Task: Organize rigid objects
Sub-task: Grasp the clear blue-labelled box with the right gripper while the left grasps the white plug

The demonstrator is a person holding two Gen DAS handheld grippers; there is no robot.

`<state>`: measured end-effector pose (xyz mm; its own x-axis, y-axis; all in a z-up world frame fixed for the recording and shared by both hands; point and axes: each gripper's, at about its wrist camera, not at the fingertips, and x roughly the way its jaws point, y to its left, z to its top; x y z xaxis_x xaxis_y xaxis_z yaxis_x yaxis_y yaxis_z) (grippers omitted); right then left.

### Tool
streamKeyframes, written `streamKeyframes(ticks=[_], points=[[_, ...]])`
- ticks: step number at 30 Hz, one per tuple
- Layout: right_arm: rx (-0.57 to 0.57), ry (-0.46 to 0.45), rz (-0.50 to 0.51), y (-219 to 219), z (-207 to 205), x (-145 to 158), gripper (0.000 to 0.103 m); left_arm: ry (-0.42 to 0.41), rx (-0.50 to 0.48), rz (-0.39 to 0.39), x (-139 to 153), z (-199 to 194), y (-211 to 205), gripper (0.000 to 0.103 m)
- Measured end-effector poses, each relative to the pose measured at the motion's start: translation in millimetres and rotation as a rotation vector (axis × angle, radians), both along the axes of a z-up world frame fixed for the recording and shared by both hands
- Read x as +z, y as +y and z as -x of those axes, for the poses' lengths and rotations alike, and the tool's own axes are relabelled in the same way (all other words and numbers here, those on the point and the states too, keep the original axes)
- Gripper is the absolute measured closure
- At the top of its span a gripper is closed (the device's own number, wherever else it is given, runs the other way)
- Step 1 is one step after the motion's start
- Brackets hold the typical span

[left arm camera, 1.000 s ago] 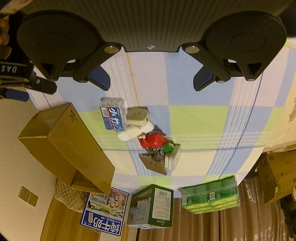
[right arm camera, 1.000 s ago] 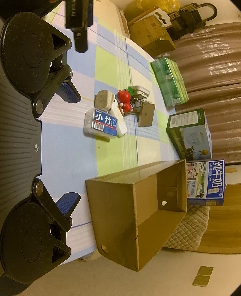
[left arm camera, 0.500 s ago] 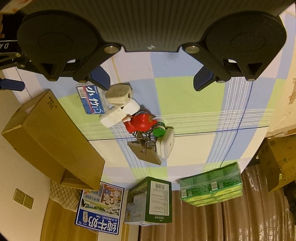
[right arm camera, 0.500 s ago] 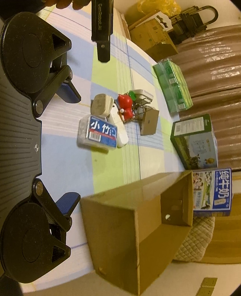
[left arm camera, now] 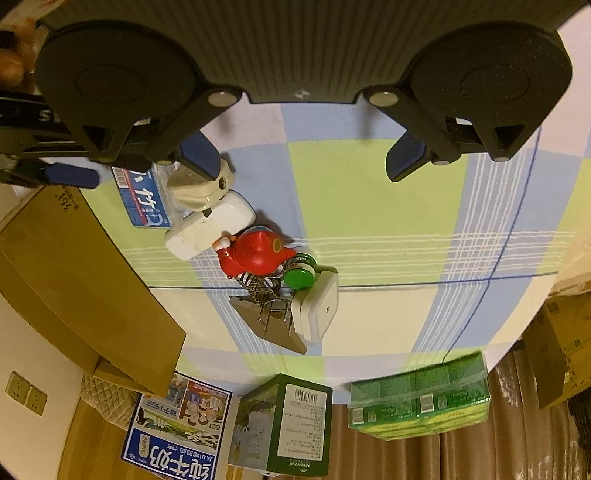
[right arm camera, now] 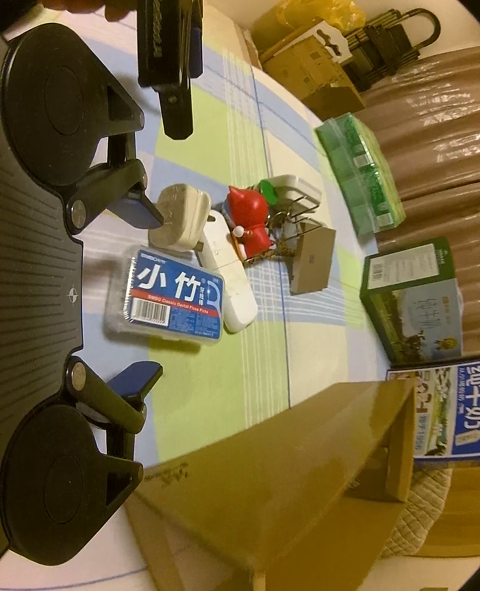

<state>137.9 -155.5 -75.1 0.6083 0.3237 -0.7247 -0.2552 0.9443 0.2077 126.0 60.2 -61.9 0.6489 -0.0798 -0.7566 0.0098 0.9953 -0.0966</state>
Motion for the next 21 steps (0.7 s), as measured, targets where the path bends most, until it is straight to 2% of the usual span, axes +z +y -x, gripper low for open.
streamKeyframes(ticks=[2, 6, 9, 14, 21], points=[[0.005, 0.009, 0.011, 4, -7, -7, 0.030, 0.001, -0.001, 0.009, -2, -2, 0, 0.008], [0.022, 0.018, 0.039, 7, -13, -17, 0.043, 0.002, -0.018, 0.018, -5, -3, -1, 0.008], [0.052, 0.009, 0.056, 10, -10, -18, 0.044, 0.003, -0.024, 0.026, -6, -3, -2, 0.008], [0.182, 0.001, 0.019, 14, 2, -17, 0.045, -0.004, -0.036, 0.028, -7, -2, -4, 0.008], [0.089, -0.015, 0.042, -12, 13, -14, 0.046, -0.059, -0.141, -0.040, -12, -5, -28, 0.008]])
